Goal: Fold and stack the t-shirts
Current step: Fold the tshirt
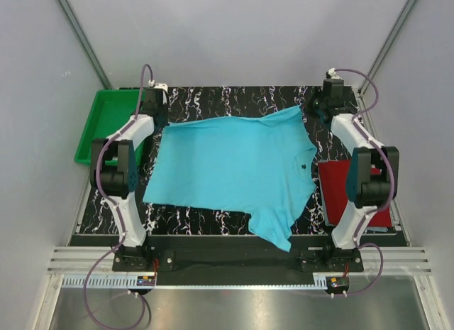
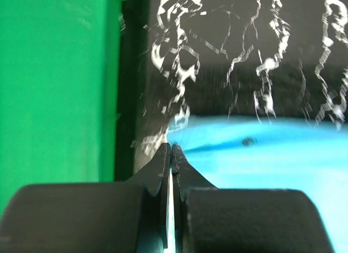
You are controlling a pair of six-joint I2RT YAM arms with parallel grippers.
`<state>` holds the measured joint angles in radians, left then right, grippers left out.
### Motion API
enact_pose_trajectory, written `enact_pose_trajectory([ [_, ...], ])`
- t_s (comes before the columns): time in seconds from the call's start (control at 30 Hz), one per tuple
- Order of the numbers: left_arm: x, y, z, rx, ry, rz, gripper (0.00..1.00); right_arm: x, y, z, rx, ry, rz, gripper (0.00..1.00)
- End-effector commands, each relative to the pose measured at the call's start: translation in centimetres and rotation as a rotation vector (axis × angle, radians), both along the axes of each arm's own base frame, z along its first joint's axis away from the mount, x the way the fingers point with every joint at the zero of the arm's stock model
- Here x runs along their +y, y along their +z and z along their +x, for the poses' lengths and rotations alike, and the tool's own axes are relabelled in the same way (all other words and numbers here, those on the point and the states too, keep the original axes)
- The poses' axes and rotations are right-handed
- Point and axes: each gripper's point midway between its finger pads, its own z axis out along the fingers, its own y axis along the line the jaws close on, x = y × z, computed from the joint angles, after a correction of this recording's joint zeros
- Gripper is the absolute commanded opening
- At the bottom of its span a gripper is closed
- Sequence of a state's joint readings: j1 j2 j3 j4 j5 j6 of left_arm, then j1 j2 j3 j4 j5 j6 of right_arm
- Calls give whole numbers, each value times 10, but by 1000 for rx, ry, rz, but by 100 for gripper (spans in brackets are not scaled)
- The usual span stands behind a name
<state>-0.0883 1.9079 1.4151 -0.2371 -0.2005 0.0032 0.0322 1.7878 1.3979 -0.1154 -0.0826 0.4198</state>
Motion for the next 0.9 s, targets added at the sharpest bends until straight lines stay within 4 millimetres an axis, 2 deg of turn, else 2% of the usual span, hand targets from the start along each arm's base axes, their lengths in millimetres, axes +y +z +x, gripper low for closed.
enact_pose_trajectory([
  [0.0, -6, 37, 42, -122, -22, -35, 0, 14, 27, 30, -99, 58, 42, 0],
  [0.1, -2, 22, 46, -97, 2, -57, 0, 17, 11, 38, -43, 70, 46, 0],
  [0.13, -1, 18, 45, -90, 5, -63, 0, 18, 12, 42, -40, 74, 45, 0],
  [0.17, 5, 14, 45, -83, 19, -68, 0, 19, 8, 40, -15, 80, 48, 0],
  [0.33, 7, 7, 47, -69, 36, -109, 0, 21, 14, 33, 20, 81, 54, 0],
  [0.6, 8, 3, 35, -20, 84, -152, 0, 15, 19, -4, 96, 2, 102, 0],
  [0.73, 5, -4, 26, 21, 110, -185, 0, 13, 22, -31, 136, -62, 156, 0],
  [0.87, -3, -11, 17, 68, 119, -235, 0, 9, 15, -60, 198, -118, 177, 0],
])
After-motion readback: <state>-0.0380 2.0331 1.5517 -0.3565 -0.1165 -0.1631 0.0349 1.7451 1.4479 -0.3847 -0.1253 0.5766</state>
